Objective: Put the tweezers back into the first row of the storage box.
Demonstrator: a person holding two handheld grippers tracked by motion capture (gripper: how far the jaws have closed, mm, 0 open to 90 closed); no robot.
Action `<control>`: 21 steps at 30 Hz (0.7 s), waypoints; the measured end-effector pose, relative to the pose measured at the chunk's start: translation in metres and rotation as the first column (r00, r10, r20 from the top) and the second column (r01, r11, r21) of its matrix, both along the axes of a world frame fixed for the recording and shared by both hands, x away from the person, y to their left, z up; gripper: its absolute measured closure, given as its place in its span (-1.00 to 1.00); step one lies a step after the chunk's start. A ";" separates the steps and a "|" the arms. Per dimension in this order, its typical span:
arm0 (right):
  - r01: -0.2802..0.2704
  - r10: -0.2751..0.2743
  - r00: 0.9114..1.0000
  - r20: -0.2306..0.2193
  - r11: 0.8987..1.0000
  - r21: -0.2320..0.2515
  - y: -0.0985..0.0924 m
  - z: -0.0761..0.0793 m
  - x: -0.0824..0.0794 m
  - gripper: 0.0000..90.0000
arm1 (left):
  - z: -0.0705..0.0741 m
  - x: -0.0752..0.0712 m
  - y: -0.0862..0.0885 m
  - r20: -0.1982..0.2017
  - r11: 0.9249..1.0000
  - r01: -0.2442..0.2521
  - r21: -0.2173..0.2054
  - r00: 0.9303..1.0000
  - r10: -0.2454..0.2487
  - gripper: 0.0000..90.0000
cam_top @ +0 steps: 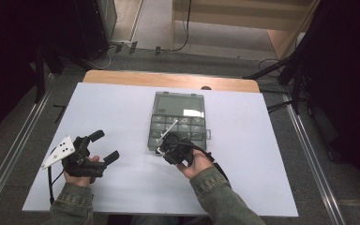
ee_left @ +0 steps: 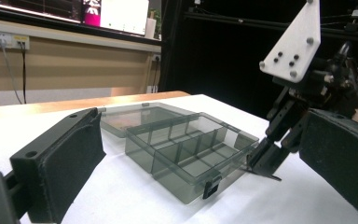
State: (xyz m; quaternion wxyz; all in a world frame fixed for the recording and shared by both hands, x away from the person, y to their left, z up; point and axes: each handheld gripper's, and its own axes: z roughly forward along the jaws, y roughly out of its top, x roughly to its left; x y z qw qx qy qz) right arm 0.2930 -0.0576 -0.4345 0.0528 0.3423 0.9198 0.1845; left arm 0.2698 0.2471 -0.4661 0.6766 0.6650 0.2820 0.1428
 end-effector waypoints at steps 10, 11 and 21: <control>0.012 -0.013 0.999 0.032 1.000 0.013 -0.007 0.013 0.008 0.94 | 0.000 0.000 0.000 0.000 1.000 0.000 0.000 1.000 0.000 -1.00; 0.017 -0.017 0.999 0.033 1.000 0.015 -0.009 0.014 0.009 0.94 | 0.000 0.000 0.000 0.000 1.000 0.001 0.000 1.000 -0.001 -1.00; 0.070 -0.073 0.996 0.051 0.996 0.048 -0.021 0.025 0.021 0.94 | 0.000 0.000 0.000 -0.001 1.000 0.000 0.001 1.000 0.000 -1.00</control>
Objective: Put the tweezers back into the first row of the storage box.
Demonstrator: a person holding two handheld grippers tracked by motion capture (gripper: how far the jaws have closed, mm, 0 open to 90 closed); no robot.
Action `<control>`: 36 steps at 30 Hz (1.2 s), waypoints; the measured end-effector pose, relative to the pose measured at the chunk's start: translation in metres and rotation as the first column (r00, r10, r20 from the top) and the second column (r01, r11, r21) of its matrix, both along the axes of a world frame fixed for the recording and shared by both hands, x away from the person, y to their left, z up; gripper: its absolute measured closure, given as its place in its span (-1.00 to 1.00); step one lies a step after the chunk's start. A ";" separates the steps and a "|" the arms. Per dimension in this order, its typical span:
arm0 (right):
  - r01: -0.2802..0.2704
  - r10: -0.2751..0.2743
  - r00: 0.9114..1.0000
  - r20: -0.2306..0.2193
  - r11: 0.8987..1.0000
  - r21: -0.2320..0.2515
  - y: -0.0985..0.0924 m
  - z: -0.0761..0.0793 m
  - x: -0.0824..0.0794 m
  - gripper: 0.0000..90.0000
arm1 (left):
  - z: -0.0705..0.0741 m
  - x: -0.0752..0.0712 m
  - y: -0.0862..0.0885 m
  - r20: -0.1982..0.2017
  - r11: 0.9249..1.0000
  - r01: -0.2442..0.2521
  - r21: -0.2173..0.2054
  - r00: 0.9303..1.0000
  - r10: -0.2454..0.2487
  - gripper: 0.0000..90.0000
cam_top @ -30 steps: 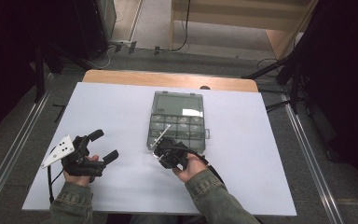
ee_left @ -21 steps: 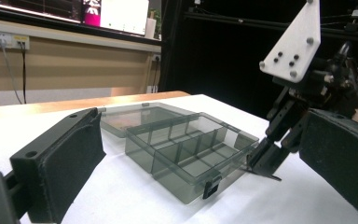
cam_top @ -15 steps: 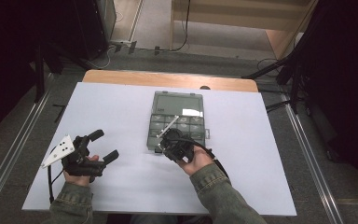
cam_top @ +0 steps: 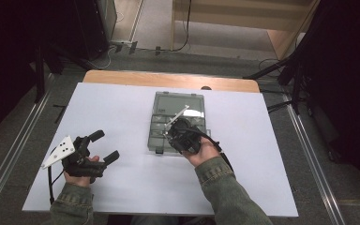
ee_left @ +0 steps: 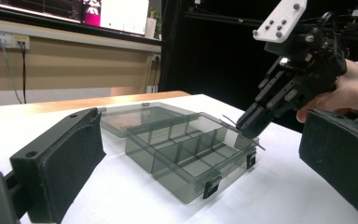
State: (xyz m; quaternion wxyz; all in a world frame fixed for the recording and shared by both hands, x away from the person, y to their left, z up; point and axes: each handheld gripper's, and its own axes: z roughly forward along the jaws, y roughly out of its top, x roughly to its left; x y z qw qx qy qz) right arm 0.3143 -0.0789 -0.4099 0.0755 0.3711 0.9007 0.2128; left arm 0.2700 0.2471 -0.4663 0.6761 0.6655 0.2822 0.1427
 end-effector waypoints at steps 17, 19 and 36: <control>0.085 -0.089 0.989 0.118 0.996 0.038 -0.014 0.005 0.022 0.94 | 0.000 0.000 -0.001 -0.001 1.000 0.005 0.003 1.000 -0.005 -1.00; 0.095 -0.099 0.988 0.122 0.995 0.038 -0.017 0.005 0.025 0.94 | 0.000 0.000 -0.001 -0.002 1.000 0.005 0.000 1.000 -0.005 -1.00; 0.139 -0.138 0.975 0.175 0.990 0.010 -0.029 -0.010 0.054 0.94 | 0.000 0.000 0.000 0.003 1.000 0.003 -0.005 1.000 -0.003 -1.00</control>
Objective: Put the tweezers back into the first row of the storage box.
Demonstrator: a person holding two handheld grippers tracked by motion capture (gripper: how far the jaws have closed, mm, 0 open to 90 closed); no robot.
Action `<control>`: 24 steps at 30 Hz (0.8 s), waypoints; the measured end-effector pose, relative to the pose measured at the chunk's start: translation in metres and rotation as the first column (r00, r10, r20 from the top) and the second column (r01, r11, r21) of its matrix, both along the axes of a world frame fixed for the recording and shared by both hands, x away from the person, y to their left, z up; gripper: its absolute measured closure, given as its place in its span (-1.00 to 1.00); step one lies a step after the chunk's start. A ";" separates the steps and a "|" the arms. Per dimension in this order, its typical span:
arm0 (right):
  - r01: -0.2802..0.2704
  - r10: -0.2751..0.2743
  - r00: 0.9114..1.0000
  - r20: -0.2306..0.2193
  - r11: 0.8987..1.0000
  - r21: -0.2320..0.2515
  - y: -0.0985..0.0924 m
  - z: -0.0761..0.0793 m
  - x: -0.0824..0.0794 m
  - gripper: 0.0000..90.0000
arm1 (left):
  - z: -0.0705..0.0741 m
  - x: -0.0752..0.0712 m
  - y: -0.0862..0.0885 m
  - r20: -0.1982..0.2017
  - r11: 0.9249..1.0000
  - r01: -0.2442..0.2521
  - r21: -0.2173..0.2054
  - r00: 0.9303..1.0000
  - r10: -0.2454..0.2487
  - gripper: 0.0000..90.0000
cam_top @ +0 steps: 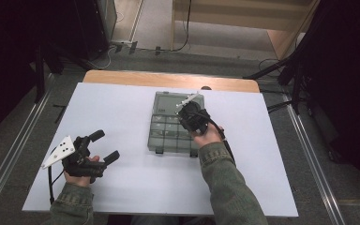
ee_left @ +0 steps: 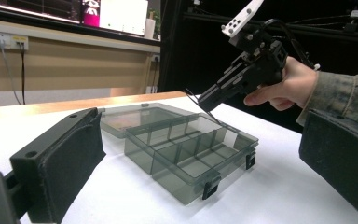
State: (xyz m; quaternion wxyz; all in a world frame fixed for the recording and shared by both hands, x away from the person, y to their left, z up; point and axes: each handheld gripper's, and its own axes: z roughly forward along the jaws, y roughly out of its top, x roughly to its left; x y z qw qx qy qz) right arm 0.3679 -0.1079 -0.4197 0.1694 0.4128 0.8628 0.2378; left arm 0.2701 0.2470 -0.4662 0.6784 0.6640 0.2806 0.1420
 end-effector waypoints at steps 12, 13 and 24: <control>-0.008 0.009 0.999 0.052 1.000 -0.023 0.003 -0.013 0.013 0.94 | 0.000 0.001 0.000 -0.001 1.000 0.000 0.004 1.000 0.000 -1.00; -0.005 0.007 0.999 0.052 1.000 -0.027 0.003 -0.013 0.014 0.94 | 0.000 0.001 0.000 0.000 1.000 0.000 0.004 1.000 0.000 -1.00; 0.002 -0.001 1.000 -0.011 0.998 0.058 -0.004 -0.016 0.022 0.38 | -0.001 0.001 0.000 -0.001 1.000 0.002 0.003 1.000 -0.002 -1.00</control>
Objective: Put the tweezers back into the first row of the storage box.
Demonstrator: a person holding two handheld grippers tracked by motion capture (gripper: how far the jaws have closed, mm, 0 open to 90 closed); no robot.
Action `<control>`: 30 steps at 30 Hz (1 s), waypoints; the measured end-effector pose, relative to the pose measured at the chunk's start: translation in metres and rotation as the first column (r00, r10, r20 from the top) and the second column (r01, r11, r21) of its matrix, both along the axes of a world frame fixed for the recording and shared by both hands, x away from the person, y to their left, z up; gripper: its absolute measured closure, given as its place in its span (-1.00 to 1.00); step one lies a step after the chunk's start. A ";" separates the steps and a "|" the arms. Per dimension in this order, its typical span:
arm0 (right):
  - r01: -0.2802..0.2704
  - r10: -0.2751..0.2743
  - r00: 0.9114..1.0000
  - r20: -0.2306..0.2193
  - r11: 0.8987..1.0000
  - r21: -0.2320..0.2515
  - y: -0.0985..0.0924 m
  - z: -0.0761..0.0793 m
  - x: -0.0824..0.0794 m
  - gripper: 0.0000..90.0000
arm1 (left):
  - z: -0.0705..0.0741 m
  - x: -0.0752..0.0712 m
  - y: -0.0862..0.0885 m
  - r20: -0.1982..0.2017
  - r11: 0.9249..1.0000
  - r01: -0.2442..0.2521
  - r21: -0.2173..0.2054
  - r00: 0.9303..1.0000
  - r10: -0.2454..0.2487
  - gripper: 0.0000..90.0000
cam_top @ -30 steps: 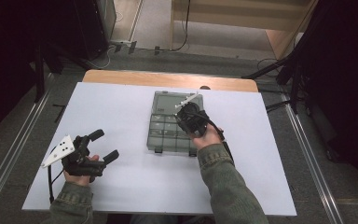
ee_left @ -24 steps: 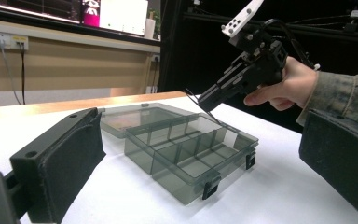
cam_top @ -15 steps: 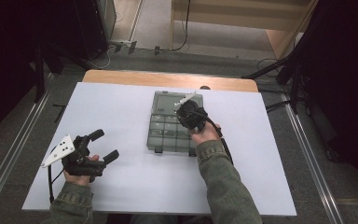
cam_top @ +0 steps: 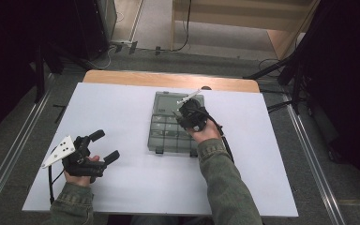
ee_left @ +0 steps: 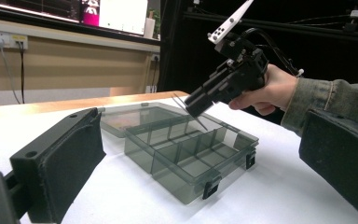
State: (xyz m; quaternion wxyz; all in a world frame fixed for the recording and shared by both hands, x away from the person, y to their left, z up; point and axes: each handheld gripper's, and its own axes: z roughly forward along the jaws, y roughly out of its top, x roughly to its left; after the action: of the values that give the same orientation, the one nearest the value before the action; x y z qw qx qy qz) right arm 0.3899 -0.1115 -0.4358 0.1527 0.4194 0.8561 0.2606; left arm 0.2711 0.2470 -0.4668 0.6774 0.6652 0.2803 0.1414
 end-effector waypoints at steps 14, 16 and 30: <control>0.037 -0.035 0.999 -0.019 0.995 0.091 -0.014 0.010 -0.009 -0.66 | 0.000 0.000 -0.001 -0.003 1.000 0.001 0.000 1.000 -0.001 -1.00; 0.042 -0.041 0.999 -0.014 0.994 0.104 -0.018 0.011 -0.012 -0.69 | 0.000 0.000 -0.001 0.000 1.000 0.002 0.001 1.000 -0.002 -1.00; 0.063 -0.075 0.996 0.050 0.976 0.208 -0.050 0.017 -0.039 -1.00 | 0.000 0.000 -0.002 0.000 1.000 -0.001 0.001 1.000 0.001 -1.00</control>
State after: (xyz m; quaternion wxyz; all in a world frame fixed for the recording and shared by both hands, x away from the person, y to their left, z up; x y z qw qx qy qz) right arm 0.3506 -0.1612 -0.4188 0.1419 0.4549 0.8045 0.3544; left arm 0.2716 0.2452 -0.4671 0.6769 0.6656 0.2805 0.1420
